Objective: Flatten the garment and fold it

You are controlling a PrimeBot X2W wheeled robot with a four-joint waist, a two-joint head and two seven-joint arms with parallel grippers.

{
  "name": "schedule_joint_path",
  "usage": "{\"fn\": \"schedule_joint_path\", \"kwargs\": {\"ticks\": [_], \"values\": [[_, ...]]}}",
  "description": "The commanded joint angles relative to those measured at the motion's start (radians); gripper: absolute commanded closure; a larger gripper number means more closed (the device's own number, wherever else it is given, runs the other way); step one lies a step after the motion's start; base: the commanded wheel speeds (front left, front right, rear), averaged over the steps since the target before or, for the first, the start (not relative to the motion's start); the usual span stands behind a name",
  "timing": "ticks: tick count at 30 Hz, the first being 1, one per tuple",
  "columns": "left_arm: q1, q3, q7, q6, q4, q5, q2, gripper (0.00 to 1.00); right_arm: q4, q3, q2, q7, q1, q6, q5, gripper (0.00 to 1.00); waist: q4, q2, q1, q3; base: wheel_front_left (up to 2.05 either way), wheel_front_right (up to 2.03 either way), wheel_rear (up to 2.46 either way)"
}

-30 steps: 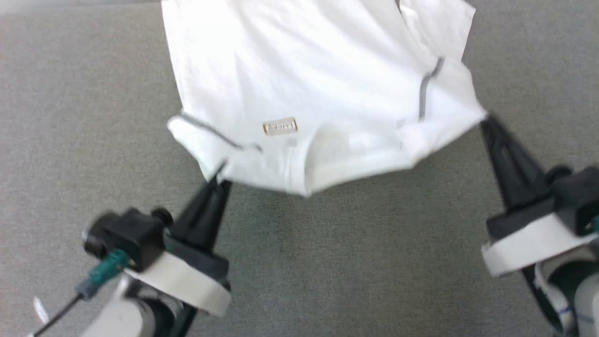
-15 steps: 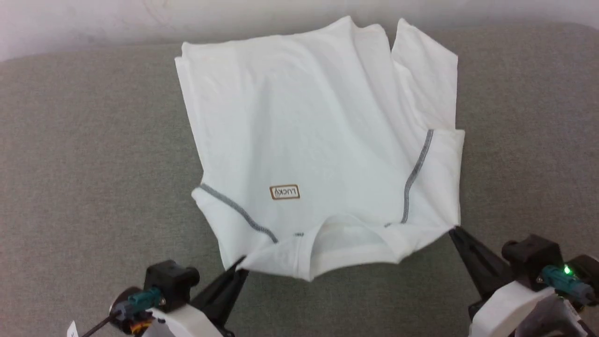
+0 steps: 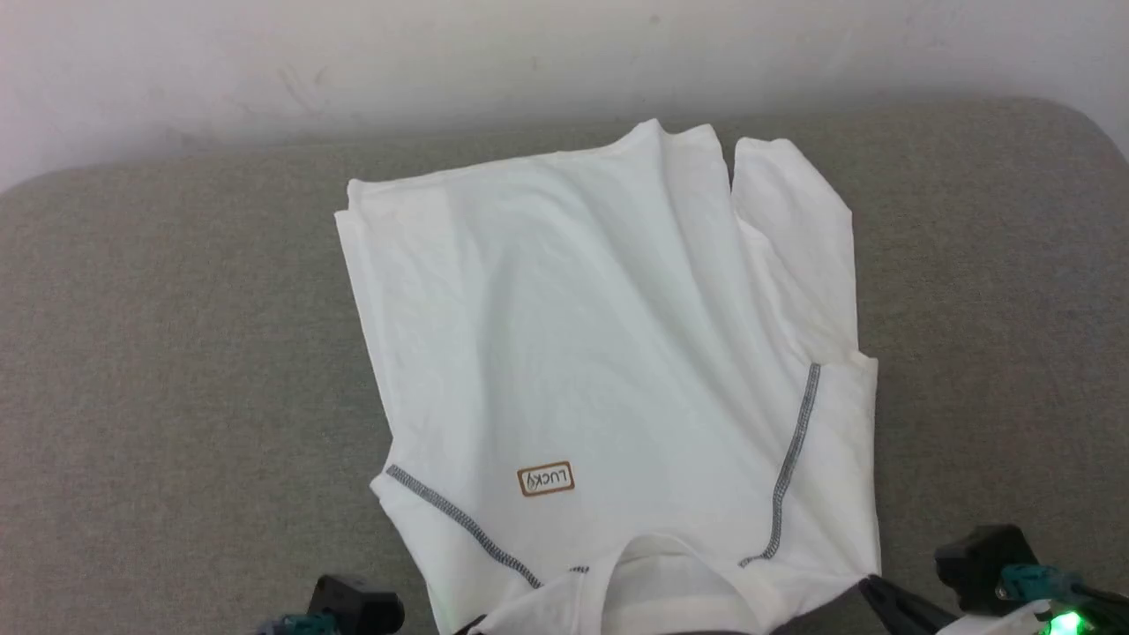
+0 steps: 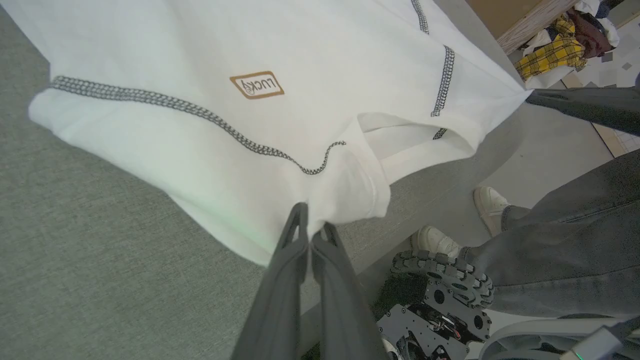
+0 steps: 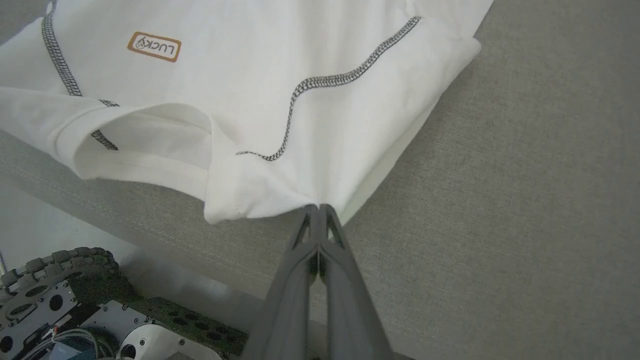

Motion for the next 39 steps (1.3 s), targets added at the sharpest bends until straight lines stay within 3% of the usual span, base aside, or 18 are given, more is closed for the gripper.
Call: {"fn": "schedule_joint_path", "kwargs": {"ticks": [1, 9, 19, 27, 31, 32, 33, 34, 35, 37, 39], "values": [[0.014, -0.004, 0.001, 0.007, -0.007, -0.005, 0.006, 1.00, -0.011, -0.001, 0.000, 0.010, 0.017, -0.002, 0.009, 1.00, -0.003, 0.0000, 0.0001, -0.005, 0.00, 0.00, 0.00], [0.005, -0.029, -0.030, -0.009, 0.065, 0.009, -0.035, 1.00, 0.017, 0.025, 0.006, -0.003, 0.029, -0.002, 0.024, 1.00, -0.003, 0.0000, 0.0001, -0.006, 0.00, 0.00, 0.00], [-0.071, -0.069, -0.026, -0.081, 0.274, 0.004, -0.097, 1.00, 0.236, 0.099, -0.007, -0.100, -0.045, -0.002, 0.037, 1.00, 0.001, 0.0000, 0.0001, 0.003, 0.00, 0.00, 0.00], [-0.109, -0.067, -0.054, -0.107, 0.396, -0.013, -0.147, 1.00, 0.373, 0.127, 0.008, -0.184, -0.113, -0.002, 0.041, 1.00, 0.008, 0.0000, 0.0001, 0.027, 0.00, 0.00, 0.00], [-0.120, -0.052, -0.086, -0.108, 0.426, -0.020, -0.166, 1.00, 0.410, 0.137, 0.015, -0.217, -0.141, -0.002, 0.038, 0.83, 0.012, 0.0000, 0.0001, 0.042, 0.00, 0.00, 0.00], [-0.122, -0.050, -0.092, -0.108, 0.430, -0.020, -0.169, 0.98, 0.416, 0.137, 0.017, -0.228, -0.147, -0.002, 0.036, 0.67, 0.013, 0.0000, 0.0001, 0.044, 0.00, 0.00, 0.00], [-0.123, -0.048, -0.097, -0.107, 0.433, -0.020, -0.172, 0.86, 0.421, 0.137, 0.018, -0.238, -0.152, -0.002, 0.034, 0.53, 0.015, 0.0000, 0.0001, 0.046, 0.00, 0.00, 0.00], [-0.124, -0.044, -0.104, -0.105, 0.435, -0.022, -0.175, 0.76, 0.427, 0.136, 0.019, -0.245, -0.155, -0.002, 0.032, 0.21, 0.017, 0.0000, 0.0001, 0.047, 0.00, 0.00, 0.00], [-0.124, -0.041, -0.110, -0.103, 0.438, -0.023, -0.177, 0.66, 0.431, 0.136, 0.020, -0.249, -0.157, -0.002, 0.032, 0.00, 0.019, 0.0000, 0.0001, 0.047, 0.00, 0.00, 0.00], [-0.123, -0.036, -0.120, -0.102, 0.438, -0.024, -0.176, 0.45, 0.429, 0.135, 0.018, -0.253, -0.159, -0.002, 0.035, 0.00, 0.022, 0.0000, 0.0001, 0.046, 0.00, 0.00, 0.00], [-0.116, -0.025, -0.136, -0.096, 0.428, -0.026, -0.173, 0.04, 0.416, 0.123, 0.020, -0.248, -0.151, -0.002, 0.054, 0.00, 0.025, 0.0000, 0.0001, 0.041, 0.00, 0.00, 0.00]]}}
